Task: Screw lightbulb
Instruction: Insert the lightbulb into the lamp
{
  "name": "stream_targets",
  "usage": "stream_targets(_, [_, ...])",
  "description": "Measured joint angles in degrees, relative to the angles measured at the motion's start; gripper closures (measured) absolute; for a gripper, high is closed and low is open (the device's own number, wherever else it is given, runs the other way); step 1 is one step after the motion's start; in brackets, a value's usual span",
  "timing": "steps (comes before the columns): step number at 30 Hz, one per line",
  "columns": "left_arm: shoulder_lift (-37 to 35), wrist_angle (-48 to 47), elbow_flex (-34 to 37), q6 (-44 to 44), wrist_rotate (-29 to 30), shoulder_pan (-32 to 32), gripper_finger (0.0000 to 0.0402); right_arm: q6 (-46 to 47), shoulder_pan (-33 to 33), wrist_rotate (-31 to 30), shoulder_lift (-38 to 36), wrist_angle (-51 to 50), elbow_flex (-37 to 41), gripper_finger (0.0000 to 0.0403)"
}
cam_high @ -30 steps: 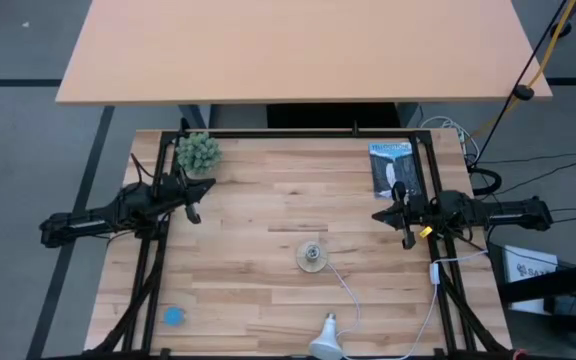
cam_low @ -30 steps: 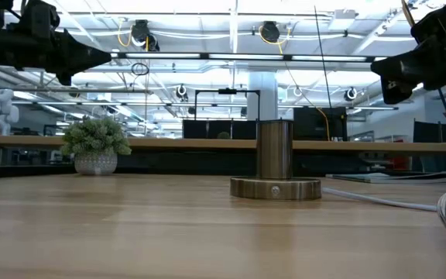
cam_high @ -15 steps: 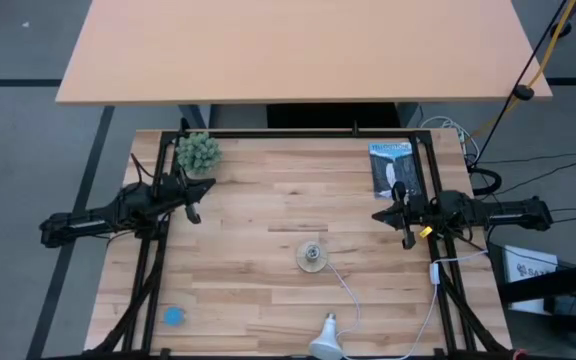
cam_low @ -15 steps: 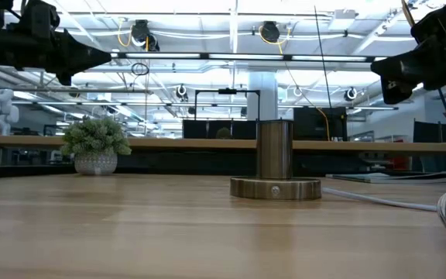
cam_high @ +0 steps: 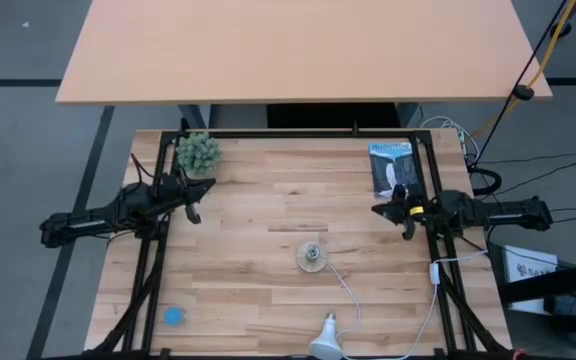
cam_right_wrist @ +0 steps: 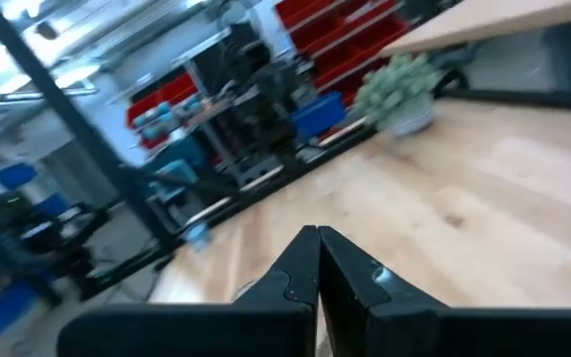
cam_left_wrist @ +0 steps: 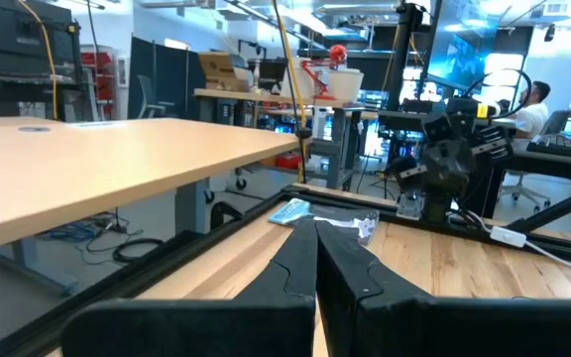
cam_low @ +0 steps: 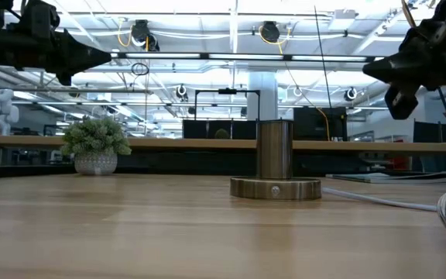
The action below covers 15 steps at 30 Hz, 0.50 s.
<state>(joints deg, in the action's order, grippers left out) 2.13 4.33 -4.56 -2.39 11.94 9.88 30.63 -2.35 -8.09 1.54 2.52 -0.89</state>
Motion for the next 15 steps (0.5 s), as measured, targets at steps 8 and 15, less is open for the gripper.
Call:
stream_targets(8, [-0.01,0.00,-0.01,0.00,0.00,-0.01,0.0402,2.89,-0.13,10.53,0.11,-0.40,0.00,0.0403])
stream_targets(15, [-0.02,-0.01,0.00,0.00,0.00,-0.01,0.0401,5.93,-6.31,3.57,7.50,-0.88,-2.05,0.0403])
